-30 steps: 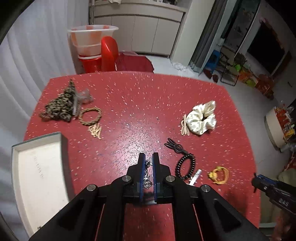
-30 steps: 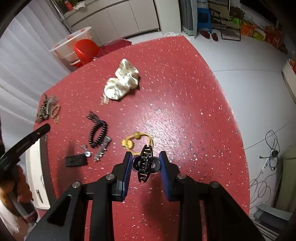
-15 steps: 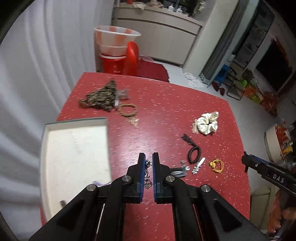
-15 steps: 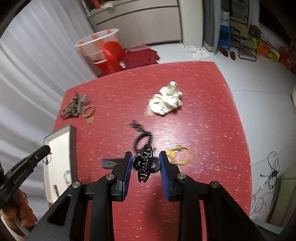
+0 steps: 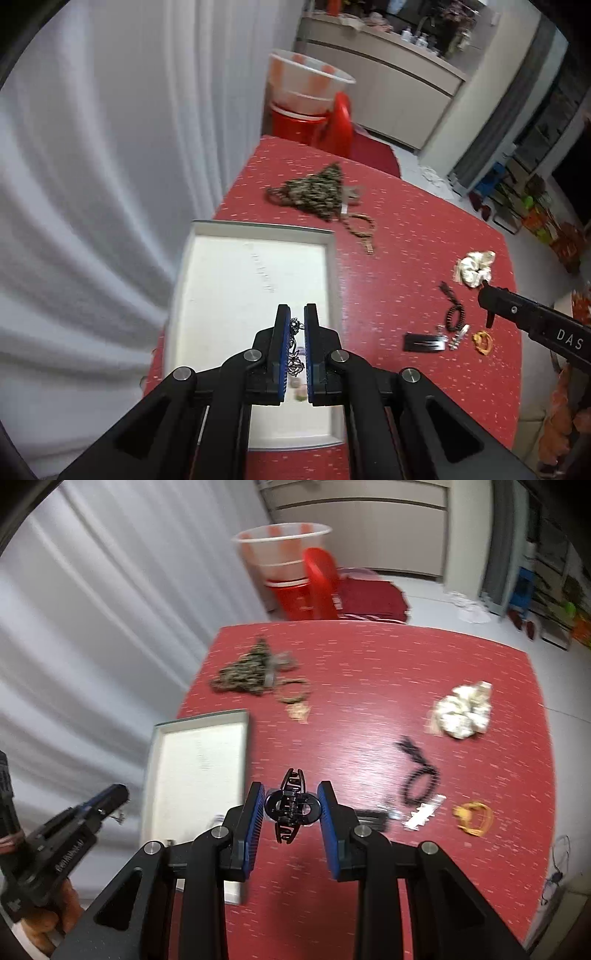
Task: Organize jewelry
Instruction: 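Carry both items to the white tray and open both tools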
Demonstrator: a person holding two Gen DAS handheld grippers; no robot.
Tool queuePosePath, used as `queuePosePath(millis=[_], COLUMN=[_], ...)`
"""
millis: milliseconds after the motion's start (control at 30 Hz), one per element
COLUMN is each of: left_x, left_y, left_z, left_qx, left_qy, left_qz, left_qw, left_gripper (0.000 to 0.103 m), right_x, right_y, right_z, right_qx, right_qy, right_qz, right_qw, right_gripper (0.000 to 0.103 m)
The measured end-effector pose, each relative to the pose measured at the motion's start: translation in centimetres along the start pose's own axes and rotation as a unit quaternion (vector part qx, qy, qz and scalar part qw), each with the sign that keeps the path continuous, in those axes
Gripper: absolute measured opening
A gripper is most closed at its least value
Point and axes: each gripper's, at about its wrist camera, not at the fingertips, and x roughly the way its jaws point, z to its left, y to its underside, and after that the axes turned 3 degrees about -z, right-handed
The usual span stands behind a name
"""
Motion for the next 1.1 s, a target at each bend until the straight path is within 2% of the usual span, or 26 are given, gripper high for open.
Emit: queuePosePath(millis=[267,467,867,1100], left_x=[0.8,3.0,10.9,13.9], left_y=[0.2,0.3,0.7,1.8], left_z=[4.5,6.0,6.5,7.0], left_qx=[-0.017,-0.022,-0.003,0.004], left_qy=[-0.020,-0.026,-0.049,-0.068], left_qz=[0.002,0.009,0.035,0.049], left_qw=[0.9996,0.9994,0.9982,0.9964], left_gripper=[0.008,0.008,0.008,0.008], right_x=[3.4,6.2,13.6,18.1], right_y=[-0.9,-1.0,-0.5,-0.2], right_z=[5.9,8.2,8.7,8.0], right_qx=[-0.037,-0.057,-0.053,-0.032], right_qy=[-0.024,-0.032,-0.044,-0.046], right_qz=[0.016,0.028,0.062,0.086], right_qw=[0.999,0.997,0.996,0.995], right_gripper=[0.032,0.032,0.032,0.032])
